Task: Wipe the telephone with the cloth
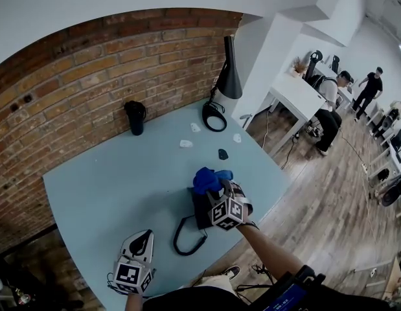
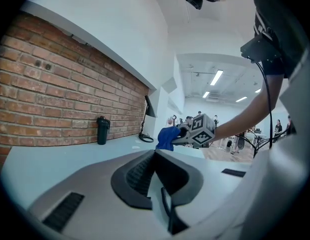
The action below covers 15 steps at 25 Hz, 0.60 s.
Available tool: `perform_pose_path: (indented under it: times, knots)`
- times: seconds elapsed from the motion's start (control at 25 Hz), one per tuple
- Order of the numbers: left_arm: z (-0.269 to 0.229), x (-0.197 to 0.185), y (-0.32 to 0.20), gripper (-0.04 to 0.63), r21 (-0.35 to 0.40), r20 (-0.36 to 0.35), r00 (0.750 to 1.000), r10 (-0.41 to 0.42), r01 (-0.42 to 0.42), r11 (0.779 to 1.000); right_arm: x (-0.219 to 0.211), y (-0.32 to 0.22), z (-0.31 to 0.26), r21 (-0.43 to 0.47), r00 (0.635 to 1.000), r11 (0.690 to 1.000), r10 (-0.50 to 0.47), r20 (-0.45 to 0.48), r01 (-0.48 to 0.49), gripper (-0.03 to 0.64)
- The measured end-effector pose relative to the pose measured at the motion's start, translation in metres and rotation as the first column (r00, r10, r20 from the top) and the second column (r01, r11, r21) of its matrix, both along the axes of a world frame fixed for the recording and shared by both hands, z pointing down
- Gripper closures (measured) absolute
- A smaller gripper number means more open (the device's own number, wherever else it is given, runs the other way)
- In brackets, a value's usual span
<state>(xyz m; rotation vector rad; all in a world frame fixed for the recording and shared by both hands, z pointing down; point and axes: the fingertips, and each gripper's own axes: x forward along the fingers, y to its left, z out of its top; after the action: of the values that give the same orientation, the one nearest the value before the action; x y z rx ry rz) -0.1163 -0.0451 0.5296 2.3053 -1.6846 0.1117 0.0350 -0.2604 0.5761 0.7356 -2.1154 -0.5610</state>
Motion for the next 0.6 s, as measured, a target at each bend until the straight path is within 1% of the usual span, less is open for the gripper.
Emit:
perform_pose_path:
  times: [0.16,0.36,0.6]
  knots:
    - [0.005,-0.001,-0.002,0.591,-0.018,0.007,1.0,-0.002,0.002,1.0,-0.007,-0.003,0.024,-0.01,0.996,1.0,-0.029,-0.089,0.028,0.459]
    - [0.01,-0.003,-0.005,0.591,-0.038,0.011,1.0,-0.002,0.003,0.999,-0.019,0.005,0.06,-0.086,0.981,0.994,-0.088,-0.171,0.074,0.465]
    - [0.014,-0.004,-0.012,0.591,-0.063,0.004,1.0,0.003,-0.003,0.998,-0.022,0.009,0.073,-0.2,0.984,0.978,-0.089,-0.152,0.058,0.472]
